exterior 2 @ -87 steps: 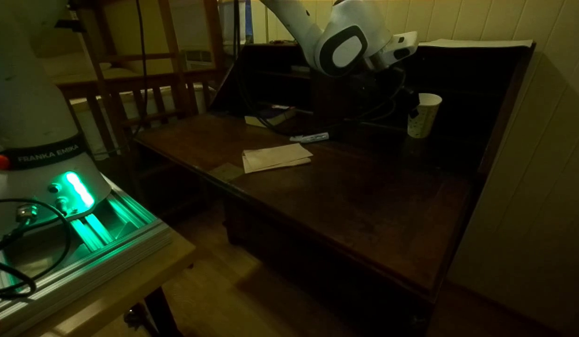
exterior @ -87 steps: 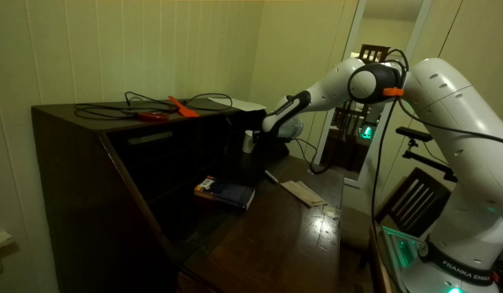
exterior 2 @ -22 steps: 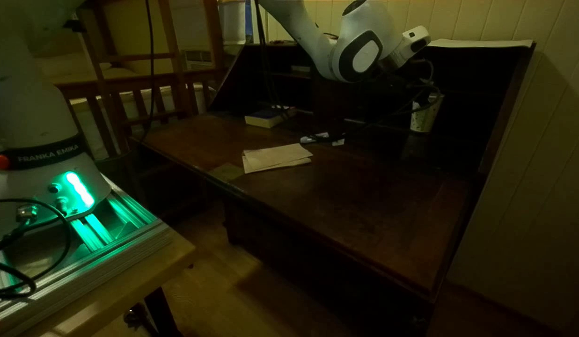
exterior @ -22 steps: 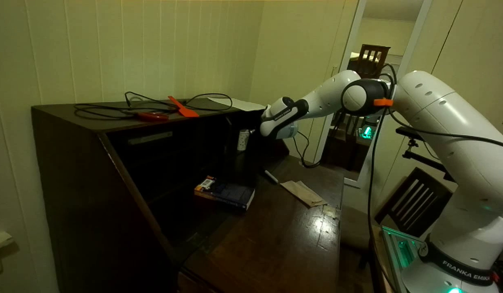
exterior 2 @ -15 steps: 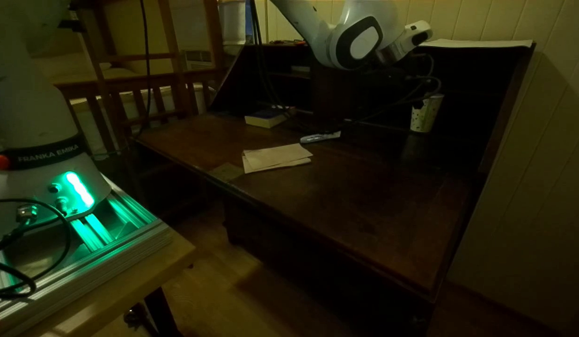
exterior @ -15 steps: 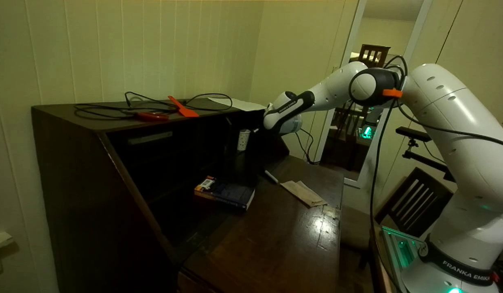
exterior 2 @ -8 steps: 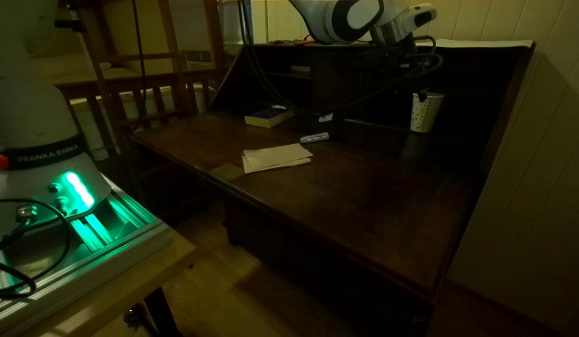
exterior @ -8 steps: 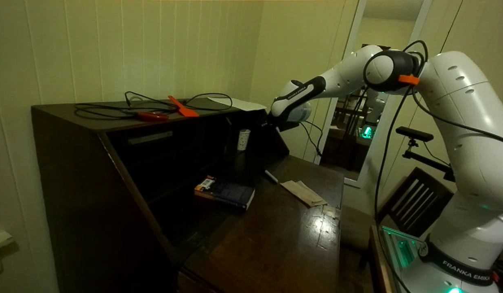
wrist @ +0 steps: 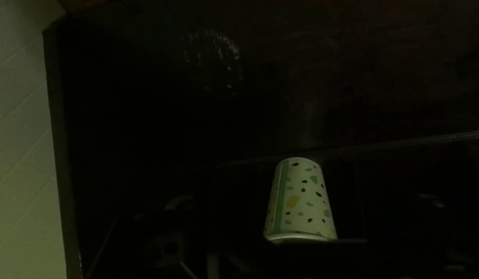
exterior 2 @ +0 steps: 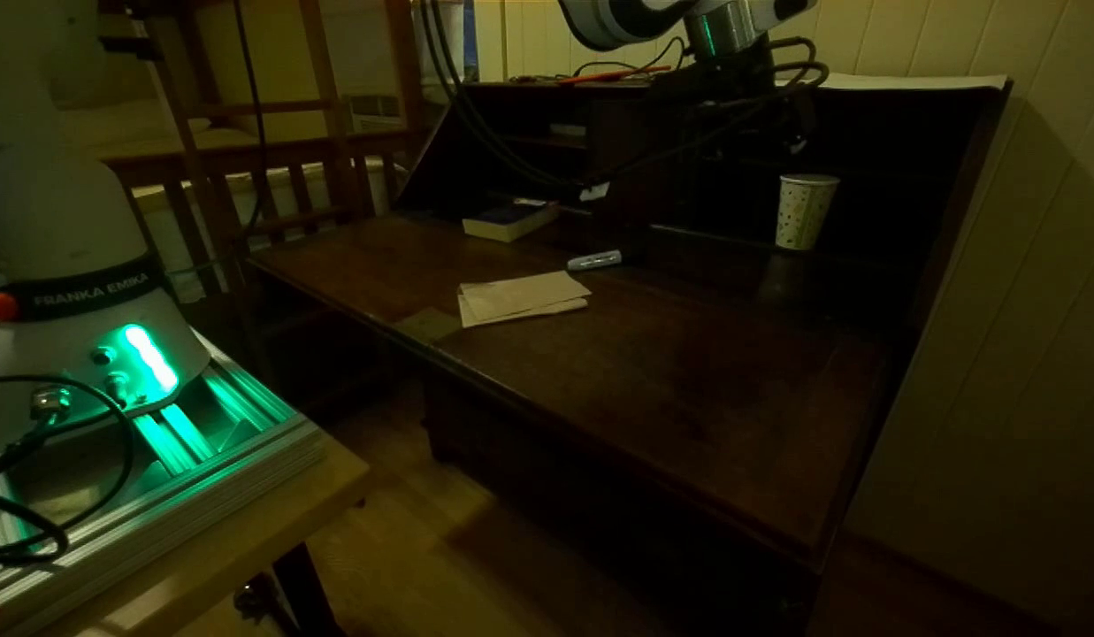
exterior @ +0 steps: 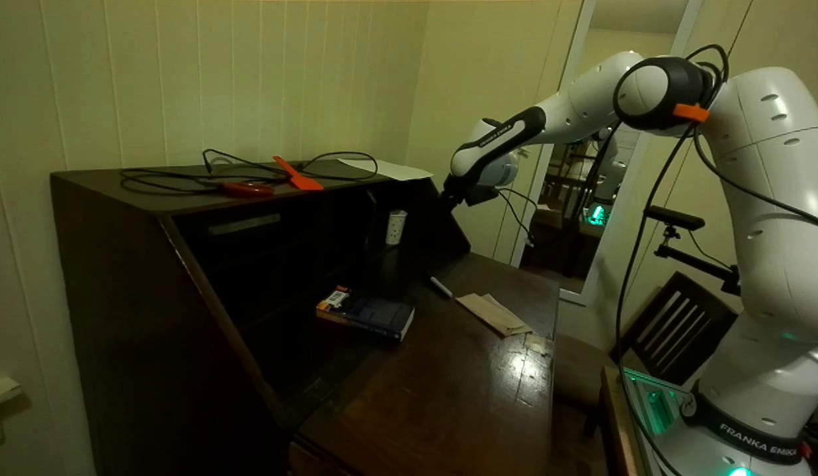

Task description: Move the cup backwards

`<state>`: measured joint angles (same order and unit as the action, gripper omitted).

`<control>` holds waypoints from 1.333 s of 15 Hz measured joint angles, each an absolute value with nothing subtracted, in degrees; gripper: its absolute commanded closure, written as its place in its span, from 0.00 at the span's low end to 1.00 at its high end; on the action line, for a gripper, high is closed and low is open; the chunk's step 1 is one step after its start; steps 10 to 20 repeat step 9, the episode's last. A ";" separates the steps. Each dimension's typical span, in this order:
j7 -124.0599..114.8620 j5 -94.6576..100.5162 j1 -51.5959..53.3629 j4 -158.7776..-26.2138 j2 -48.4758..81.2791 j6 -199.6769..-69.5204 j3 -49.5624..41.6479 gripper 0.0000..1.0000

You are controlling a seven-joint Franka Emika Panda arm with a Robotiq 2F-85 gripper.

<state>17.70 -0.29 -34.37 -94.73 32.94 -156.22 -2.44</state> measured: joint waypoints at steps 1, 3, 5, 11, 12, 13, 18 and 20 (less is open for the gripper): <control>18.04 -0.41 -34.38 -95.46 32.11 -155.65 -2.51 0.00; 18.81 -0.72 -34.38 -96.82 30.55 -154.49 -2.77 0.00; 19.67 -0.80 -34.37 -98.06 29.22 -154.09 -3.27 0.00; 20.17 -0.80 -34.37 -99.17 28.15 -154.09 -3.79 0.00; 20.17 -0.80 -34.37 -99.17 28.15 -154.09 -3.79 0.00; 20.17 -0.80 -34.37 -99.17 28.15 -154.09 -3.79 0.00; 20.17 -0.80 -34.37 -99.17 28.15 -154.09 -3.79 0.00; 20.17 -0.80 -34.37 -99.17 28.15 -154.09 -3.79 0.00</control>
